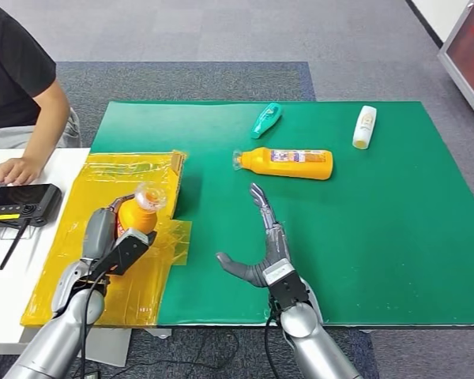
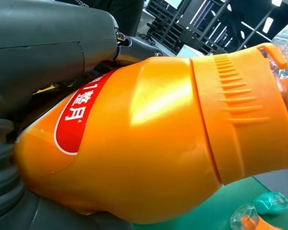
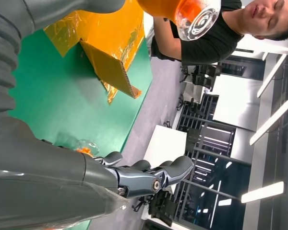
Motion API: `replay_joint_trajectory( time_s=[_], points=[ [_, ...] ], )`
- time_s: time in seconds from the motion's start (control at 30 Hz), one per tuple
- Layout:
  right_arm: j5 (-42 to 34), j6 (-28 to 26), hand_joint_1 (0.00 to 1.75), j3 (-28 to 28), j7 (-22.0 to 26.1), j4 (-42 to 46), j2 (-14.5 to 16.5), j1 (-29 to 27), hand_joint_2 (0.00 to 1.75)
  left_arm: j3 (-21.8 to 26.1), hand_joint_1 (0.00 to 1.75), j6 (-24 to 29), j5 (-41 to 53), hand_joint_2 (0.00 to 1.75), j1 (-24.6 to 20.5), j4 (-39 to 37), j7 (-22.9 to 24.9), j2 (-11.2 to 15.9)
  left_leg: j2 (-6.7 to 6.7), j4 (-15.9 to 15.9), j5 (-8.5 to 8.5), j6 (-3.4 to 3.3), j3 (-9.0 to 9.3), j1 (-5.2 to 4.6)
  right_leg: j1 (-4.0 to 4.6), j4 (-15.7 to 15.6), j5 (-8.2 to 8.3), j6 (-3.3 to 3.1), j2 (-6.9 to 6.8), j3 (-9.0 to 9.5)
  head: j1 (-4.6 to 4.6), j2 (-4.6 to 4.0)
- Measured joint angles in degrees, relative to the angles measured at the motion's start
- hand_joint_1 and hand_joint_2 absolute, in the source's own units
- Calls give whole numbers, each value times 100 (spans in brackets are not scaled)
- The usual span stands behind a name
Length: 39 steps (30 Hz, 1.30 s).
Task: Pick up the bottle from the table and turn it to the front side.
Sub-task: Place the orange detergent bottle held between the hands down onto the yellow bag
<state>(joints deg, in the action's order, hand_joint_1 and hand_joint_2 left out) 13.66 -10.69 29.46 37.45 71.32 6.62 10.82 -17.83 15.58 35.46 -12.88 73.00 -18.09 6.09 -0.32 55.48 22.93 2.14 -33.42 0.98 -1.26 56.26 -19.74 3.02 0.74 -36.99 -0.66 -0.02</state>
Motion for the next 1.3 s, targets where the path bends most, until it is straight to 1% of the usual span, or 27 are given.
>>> replay_joint_trajectory(
  time_s=[0.2,0.43,0.6,0.77,1.13,1.3],
  points=[
    [13,-7,0,0,7,0,0,0,175,30,175,-14,-20,175,43,92,0,32,0,0,3,-2,-21,0,0,0,-5,5,-1,-17,0,0],
    [75,-78,0,0,30,0,0,3,175,21,175,0,-54,175,61,88,-110,-14,0,0,8,-6,-27,0,-1,-1,-10,10,-1,-23,1,-1],
    [103,-102,0,17,56,0,0,9,175,19,175,258,-177,175,47,-11,-231,-110,0,0,8,-7,-28,0,-1,-1,-10,10,-1,-23,0,-1],
    [103,-119,0,81,69,-3,15,17,175,19,175,493,-119,175,-72,-199,-275,-173,-1,0,8,-7,-30,0,-1,-1,-9,10,-1,-25,1,0],
    [92,-154,0,102,69,-64,26,18,175,73,175,704,56,175,-228,-482,-237,-158,0,0,12,-8,-37,0,-1,0,-11,10,-1,-32,1,-1],
    [92,-153,0,105,70,-95,26,21,175,103,175,591,-14,175,-249,-538,-306,-178,0,0,14,-8,-37,0,-1,0,-11,10,-1,-33,1,0]
  ],
)
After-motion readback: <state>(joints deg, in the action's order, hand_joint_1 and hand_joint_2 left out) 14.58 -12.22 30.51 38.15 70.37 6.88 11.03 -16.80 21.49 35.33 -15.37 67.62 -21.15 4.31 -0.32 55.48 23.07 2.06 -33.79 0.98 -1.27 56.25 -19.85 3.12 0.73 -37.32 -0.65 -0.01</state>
